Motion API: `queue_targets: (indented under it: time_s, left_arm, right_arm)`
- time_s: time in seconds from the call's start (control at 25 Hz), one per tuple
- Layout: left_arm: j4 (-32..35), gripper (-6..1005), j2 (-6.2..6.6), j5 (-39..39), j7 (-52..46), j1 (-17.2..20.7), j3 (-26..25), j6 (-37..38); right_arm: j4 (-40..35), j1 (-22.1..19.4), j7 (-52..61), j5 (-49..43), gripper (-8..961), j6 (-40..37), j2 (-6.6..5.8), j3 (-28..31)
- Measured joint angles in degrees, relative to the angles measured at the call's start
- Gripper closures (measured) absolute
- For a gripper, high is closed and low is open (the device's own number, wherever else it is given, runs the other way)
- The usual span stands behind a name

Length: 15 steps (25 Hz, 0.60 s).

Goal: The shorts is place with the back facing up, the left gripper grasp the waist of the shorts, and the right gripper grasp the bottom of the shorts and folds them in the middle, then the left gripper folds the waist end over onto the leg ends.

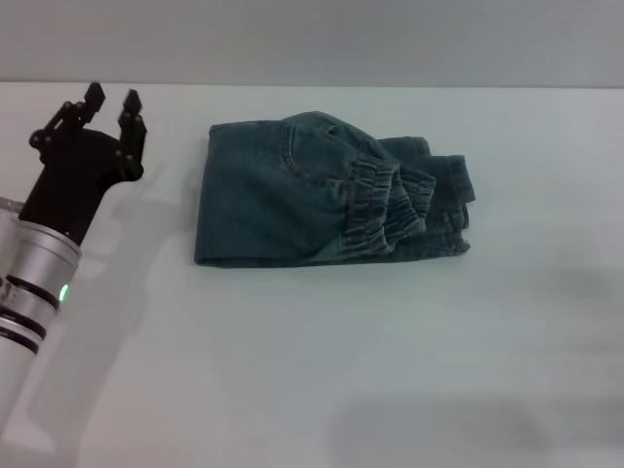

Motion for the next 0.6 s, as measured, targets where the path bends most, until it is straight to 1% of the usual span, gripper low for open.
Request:
queue_targets:
  time_s: [0.08,0.16,0.36,0.56,0.6]
  left_arm:
    - [0.21,712,-0.10,0.03,0.08,-0.04,0.81,-0.33]
    - [0.23,654,-0.11,0.00,0.05,-0.07,1.18,-0.43]
    - [0.22,508,-0.14,-0.29,-0.33,-0.15,0.98,-0.56]
    - [0.31,273,-0.14,-0.46,-0.74,-0.22,0.55,-0.90]
    - [0.30,273,-0.14,-0.50,-0.90,-0.22,0.53,-0.90]
  right_arm:
    - [3.33,0.50,-0.13,0.00,609,2.24,-0.22,1.66]
    - [4.75,0.53,-0.13,-0.01,372,2.62,-0.31,2.62]
    - [6.51,0.38,-0.12,-0.03,292,2.74,-0.21,3.56]
    - [8.86,1.38,-0.12,-0.06,212,2.80,-0.22,4.77]
    - [9.03,1.48,-0.12,-0.07,196,2.80,-0.24,4.79]
